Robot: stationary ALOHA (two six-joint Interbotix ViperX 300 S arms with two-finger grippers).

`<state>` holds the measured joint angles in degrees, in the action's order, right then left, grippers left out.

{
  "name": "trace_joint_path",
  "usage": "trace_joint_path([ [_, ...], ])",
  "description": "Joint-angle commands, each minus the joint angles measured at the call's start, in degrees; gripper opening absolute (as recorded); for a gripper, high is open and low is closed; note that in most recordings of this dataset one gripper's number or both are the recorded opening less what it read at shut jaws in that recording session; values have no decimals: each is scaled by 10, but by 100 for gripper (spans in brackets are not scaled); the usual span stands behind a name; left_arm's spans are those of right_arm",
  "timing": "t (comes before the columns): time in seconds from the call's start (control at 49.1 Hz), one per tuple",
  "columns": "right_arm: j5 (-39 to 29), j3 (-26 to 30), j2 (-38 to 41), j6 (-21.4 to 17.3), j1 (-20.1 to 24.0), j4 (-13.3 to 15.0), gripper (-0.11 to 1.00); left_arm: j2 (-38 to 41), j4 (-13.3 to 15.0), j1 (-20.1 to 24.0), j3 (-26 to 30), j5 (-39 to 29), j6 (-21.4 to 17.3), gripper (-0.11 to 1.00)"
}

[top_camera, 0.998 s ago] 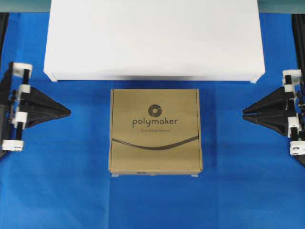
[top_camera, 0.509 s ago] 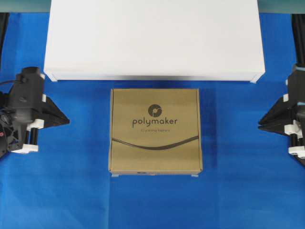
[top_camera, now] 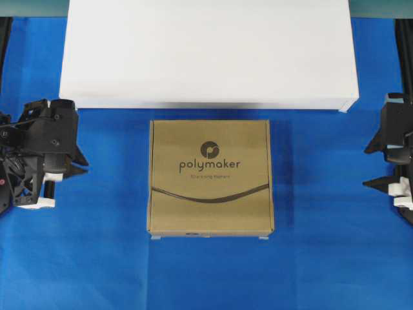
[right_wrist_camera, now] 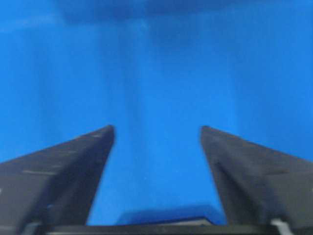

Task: Place the cardboard box on the stand after clamping it between your arms.
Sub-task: 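Move both grippers inward toward the left and right sides of the box, then press both grippers against the box sides to clamp it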

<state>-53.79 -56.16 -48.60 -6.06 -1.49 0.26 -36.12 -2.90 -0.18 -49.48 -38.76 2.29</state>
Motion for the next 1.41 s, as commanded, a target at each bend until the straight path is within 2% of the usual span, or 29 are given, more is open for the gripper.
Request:
trace_joint_path([
  [0.0, -1, 8, 4, -4, -11, 2, 67, -7, -2, -4, 0, 4, 4, 30],
  [0.081, 2, 4, 5, -4, -13, 2, 88, -9, -2, -4, -8, 5, 9, 55],
  [0.122, 2, 1, 6, -4, -13, 2, 95, -9, -1, -4, -11, 5, 10, 67],
  [0.183, 4, -6, 10, -4, -13, 2, 100, -6, -2, -4, -13, 5, 13, 81],
  [0.244, 11, -15, 15, -4, -13, 2, 100, -2, -2, -5, -18, 11, 13, 88],
  [0.367, 47, -31, 34, -4, -13, 2, 99, 4, -2, -5, -33, 55, 12, 84],
  [0.611, 136, -44, 123, -3, -13, 12, 99, 47, -2, -3, -71, 156, 13, 86],
  [0.855, 224, -29, 234, -3, -13, 19, 99, 149, -2, 3, -52, 240, 3, 86],
  [1.038, 292, -2, 308, -2, -15, 20, 99, 215, -1, 6, -25, 255, 2, 86],
  [1.181, 309, 36, 361, 2, -18, 20, 99, 243, -2, 11, -7, 258, -1, 86],
  [1.385, 322, 76, 419, 24, -18, 20, 99, 271, -2, 25, 14, 275, -26, 86],
])
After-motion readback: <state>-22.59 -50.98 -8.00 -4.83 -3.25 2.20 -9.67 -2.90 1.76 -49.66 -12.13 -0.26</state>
